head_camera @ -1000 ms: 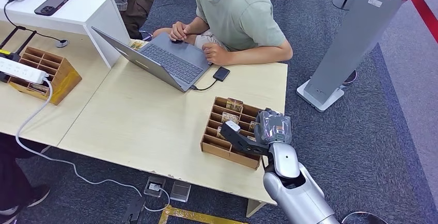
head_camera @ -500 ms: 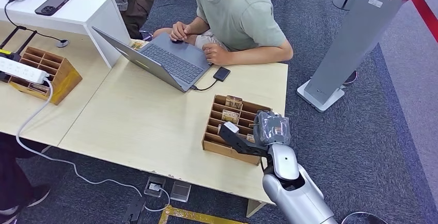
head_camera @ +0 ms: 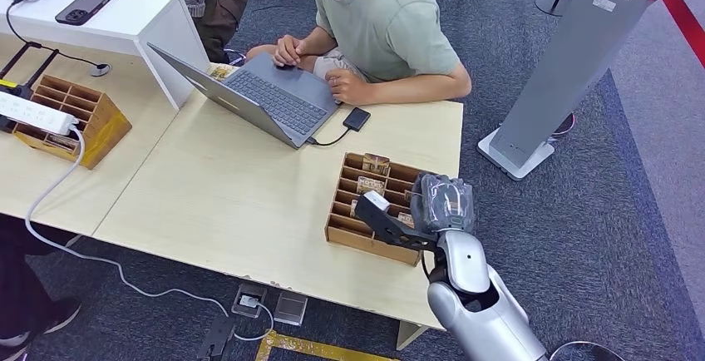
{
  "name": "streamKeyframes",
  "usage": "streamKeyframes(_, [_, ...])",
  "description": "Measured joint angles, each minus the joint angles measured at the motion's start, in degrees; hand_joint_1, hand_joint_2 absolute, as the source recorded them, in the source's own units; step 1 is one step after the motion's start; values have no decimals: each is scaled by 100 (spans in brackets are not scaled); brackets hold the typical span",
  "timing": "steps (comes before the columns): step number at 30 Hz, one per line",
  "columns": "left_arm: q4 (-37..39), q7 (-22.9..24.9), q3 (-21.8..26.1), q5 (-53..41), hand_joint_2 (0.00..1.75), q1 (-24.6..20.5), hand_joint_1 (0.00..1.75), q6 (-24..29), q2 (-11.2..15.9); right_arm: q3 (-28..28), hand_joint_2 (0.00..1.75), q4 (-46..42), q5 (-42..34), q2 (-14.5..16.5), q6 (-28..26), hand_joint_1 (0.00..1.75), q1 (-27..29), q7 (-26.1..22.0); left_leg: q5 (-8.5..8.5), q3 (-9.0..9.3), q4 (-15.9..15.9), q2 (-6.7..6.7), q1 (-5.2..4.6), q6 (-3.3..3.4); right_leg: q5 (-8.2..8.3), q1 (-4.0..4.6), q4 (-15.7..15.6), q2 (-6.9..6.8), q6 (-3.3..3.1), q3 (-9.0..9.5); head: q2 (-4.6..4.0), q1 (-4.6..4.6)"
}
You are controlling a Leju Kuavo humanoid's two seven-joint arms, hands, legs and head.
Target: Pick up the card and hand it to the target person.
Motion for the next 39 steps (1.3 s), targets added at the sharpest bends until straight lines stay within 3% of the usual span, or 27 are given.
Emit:
streamKeyframes(17, [0, -49, 1, 17, 0, 4, 0, -50, 0, -485, 175, -1362, -351, -342, -94, 144, -3, -55, 0, -1, 1, 0, 0, 0, 0, 0, 0, 0, 0, 0, 0, 1])
streamKeyframes(26, [0, -76, 2, 13, 0, 6, 0, -95, 0, -821, 175, -1966, -395, -435, -456, 135, -393, -324, 0, -3, 0, 0, 0, 0, 0, 0, 1, 0, 0, -1, 0, 1])
streamKeyframes(31, [0, -76, 2, -34, 0, 3, 0, -114, 0, -882, 175, -1760, -345, -399, -792, 134, -890, -521, 0, -8, 0, -1, 0, 0, 1, 0, 1, 0, 0, -1, 0, 1])
streamKeyframes(39, [0, -77, 2, -108, 0, -1, 0, -164, -3, -896, 175, -523, -115, -182, -1451, 133, -1740, -767, 0, -10, 0, -2, 0, 0, 0, 0, 2, -2, 0, -2, 0, 1])
